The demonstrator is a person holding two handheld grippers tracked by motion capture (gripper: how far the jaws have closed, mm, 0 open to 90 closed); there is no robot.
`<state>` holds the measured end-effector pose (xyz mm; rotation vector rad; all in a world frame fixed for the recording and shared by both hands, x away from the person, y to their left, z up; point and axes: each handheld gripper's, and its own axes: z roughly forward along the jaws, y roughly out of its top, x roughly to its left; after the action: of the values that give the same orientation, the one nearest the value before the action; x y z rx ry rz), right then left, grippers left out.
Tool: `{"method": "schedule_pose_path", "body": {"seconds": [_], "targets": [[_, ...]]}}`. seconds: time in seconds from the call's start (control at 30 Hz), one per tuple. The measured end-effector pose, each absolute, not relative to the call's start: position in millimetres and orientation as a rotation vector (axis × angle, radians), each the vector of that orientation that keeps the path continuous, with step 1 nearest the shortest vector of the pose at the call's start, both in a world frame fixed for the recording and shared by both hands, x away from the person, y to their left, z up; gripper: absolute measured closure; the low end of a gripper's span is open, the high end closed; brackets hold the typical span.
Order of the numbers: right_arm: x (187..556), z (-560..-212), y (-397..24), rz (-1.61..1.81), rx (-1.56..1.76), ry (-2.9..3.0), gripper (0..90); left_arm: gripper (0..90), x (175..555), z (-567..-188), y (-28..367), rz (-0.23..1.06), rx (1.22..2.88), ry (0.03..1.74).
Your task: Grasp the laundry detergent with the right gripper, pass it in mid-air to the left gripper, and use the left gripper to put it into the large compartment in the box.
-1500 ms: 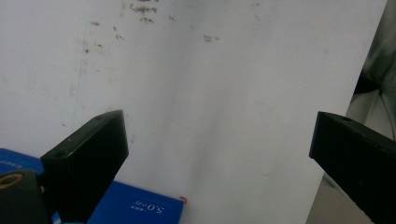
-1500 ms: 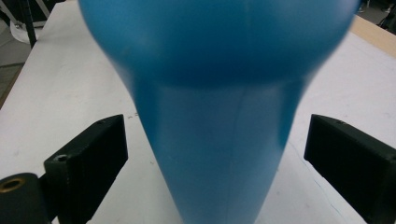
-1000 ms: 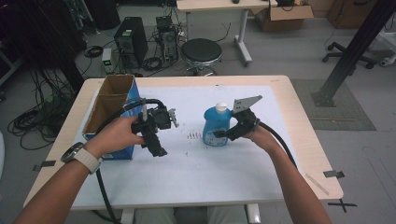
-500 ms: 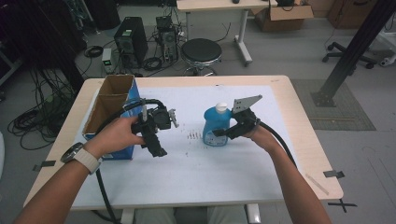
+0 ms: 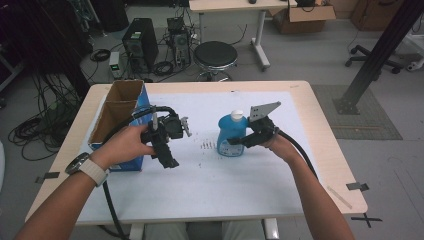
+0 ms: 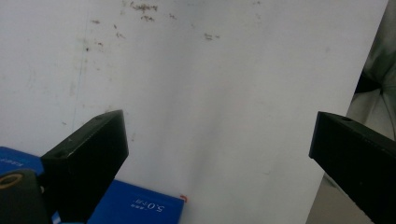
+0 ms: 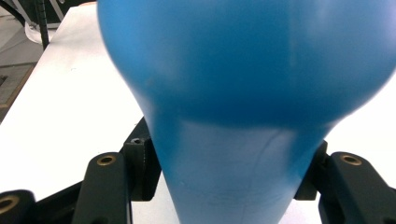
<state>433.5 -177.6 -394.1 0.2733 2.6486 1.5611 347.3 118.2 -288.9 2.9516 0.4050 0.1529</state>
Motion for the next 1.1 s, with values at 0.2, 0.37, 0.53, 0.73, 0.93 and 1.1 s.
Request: {"method": "schedule_pose_path", "body": {"seconds": [0.2, 0.37, 0.53, 0.73, 0.93, 1.1], "targets": [[434, -394, -178, 1.561, 0.261, 2.648, 42.5, 5.1, 348, -289, 118, 0.153, 2.952, 0.41], [432, -393, -178, 1.555, 0.255, 2.638, 43.7, 5.1, 348, -288, 119, 0.162, 2.948, 0.413], [430, -390, -177, 1.568, 0.248, 2.654, 44.0, 5.1, 347, -285, 119, 0.17, 2.941, 0.415], [420, -377, -183, 1.58, 0.246, 2.638, 44.1, 5.1, 344, -272, 118, 0.192, 2.913, 0.407], [409, -362, -191, 1.582, 0.25, 2.618, 44.1, 5.1, 342, -256, 114, 0.214, 2.894, 0.39], [394, -351, -200, 1.569, 0.263, 2.615, 44.1, 5.2, 339, -243, 107, 0.226, 2.889, 0.363]]}}
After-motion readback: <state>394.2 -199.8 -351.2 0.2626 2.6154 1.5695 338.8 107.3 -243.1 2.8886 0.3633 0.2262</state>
